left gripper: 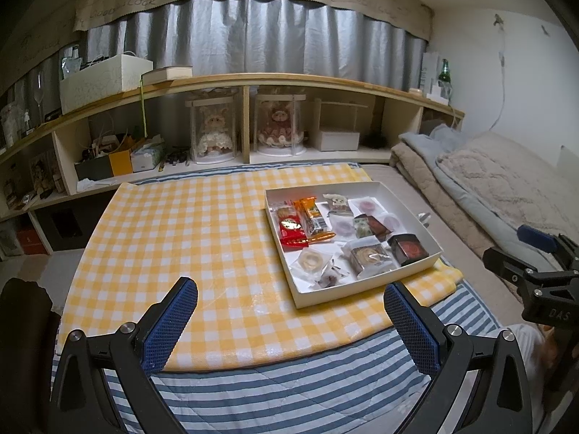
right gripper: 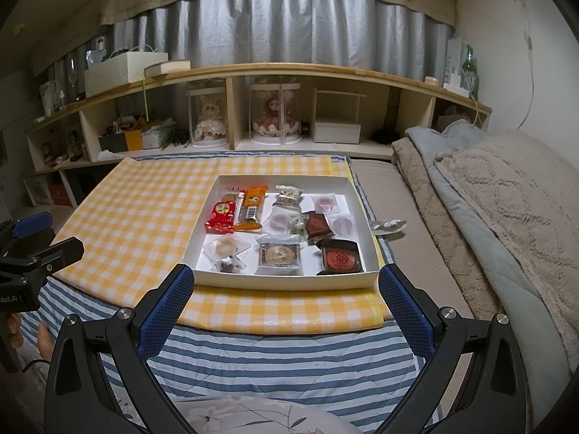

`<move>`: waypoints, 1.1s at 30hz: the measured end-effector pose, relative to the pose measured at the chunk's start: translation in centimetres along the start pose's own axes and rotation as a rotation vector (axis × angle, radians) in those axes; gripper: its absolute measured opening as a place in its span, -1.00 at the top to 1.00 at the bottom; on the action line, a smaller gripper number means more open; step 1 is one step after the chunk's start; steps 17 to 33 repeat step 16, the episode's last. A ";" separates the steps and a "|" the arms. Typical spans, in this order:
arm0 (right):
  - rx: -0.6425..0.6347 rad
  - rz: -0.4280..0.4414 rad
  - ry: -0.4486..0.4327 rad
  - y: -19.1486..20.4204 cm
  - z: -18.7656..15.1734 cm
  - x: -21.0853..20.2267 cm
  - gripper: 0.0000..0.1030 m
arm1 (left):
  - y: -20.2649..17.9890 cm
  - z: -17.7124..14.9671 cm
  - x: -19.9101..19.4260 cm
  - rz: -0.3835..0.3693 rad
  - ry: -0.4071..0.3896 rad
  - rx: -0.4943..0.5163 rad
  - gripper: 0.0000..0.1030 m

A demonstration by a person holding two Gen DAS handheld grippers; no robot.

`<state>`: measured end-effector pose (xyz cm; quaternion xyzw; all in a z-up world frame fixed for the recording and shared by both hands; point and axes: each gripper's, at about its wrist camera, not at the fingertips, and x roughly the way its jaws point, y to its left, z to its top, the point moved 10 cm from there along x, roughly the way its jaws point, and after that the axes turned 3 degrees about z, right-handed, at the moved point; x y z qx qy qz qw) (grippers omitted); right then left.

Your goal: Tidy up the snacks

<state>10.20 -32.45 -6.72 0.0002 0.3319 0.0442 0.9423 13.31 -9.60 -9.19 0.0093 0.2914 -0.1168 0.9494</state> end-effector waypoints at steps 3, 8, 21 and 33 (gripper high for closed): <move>0.001 0.000 0.000 0.0 0.0 0.0 -1.00 | -0.1 0.0 0.0 0.003 -0.001 0.002 -1.00; 0.001 0.001 0.000 0.0 0.0 0.0 -1.00 | -0.1 0.2 -0.2 0.008 -0.012 0.008 -1.00; 0.003 0.001 -0.001 -0.1 0.0 0.0 -1.00 | -0.1 0.0 -0.3 0.009 -0.018 0.012 -1.00; 0.003 0.001 -0.001 -0.1 0.0 0.0 -1.00 | -0.1 0.0 -0.3 0.009 -0.018 0.012 -1.00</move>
